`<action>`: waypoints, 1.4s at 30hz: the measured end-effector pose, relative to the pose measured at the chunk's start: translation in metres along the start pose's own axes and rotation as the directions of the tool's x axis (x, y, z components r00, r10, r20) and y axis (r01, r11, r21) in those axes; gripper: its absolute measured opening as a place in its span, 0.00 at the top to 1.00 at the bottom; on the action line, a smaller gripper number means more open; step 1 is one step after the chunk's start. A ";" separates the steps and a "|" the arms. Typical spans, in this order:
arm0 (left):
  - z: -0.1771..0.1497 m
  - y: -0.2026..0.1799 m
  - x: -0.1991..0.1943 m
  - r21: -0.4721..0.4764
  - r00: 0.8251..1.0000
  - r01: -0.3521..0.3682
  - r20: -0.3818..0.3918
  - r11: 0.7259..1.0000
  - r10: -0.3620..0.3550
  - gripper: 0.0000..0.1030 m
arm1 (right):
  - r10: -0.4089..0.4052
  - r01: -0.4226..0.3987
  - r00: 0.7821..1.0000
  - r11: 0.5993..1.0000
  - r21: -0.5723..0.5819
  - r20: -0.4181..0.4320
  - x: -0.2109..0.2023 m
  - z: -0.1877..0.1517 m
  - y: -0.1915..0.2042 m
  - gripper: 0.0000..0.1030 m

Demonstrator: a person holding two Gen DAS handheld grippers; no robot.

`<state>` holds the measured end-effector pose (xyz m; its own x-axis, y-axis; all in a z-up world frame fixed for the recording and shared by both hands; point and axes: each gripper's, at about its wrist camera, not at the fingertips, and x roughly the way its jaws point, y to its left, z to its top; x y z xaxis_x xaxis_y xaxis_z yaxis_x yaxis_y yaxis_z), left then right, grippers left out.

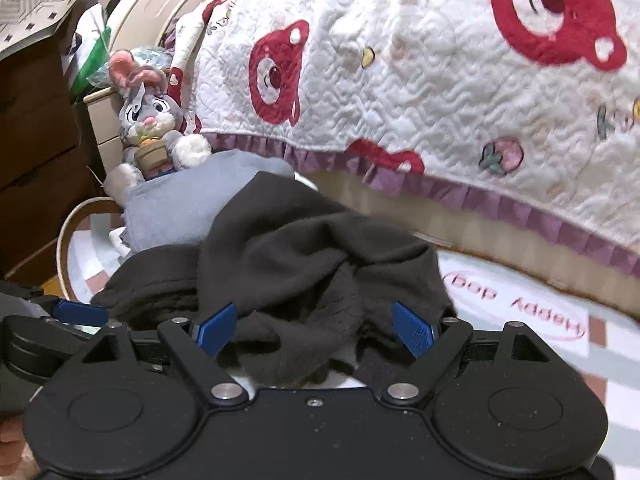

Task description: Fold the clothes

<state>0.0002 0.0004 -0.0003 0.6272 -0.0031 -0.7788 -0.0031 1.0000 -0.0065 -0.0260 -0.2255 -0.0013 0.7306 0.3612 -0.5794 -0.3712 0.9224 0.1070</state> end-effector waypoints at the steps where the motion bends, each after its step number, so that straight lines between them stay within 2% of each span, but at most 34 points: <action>1: 0.000 0.000 0.001 -0.003 1.000 0.001 -0.004 1.000 -0.001 0.00 | -0.003 0.003 1.000 1.000 -0.007 0.002 0.000 0.000 0.000 0.15; 12: -0.001 0.005 0.006 -0.029 0.999 0.007 -0.048 1.000 -0.008 0.00 | -0.029 0.031 0.999 0.995 -0.091 0.022 -0.002 0.001 0.006 0.15; 18: -0.002 0.006 0.005 -0.042 0.998 0.048 -0.034 0.998 -0.049 0.00 | -0.022 0.026 0.999 0.991 -0.128 0.030 -0.003 -0.002 0.011 0.15; 25: -0.002 0.006 0.005 -0.026 0.999 0.033 -0.013 0.999 -0.033 0.00 | -0.028 0.030 0.999 0.993 -0.118 0.021 -0.001 -0.003 0.008 0.15; 42: -0.005 0.012 0.015 -0.041 0.998 0.028 -0.051 0.999 -0.030 0.00 | -0.037 0.036 0.999 0.993 -0.115 -0.006 0.003 -0.008 0.007 0.15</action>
<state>0.0062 0.0122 -0.0153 0.5865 -0.0337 -0.8093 -0.0175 0.9984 -0.0543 -0.0313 -0.2193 -0.0089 0.7401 0.3263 -0.5880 -0.4083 0.9128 -0.0074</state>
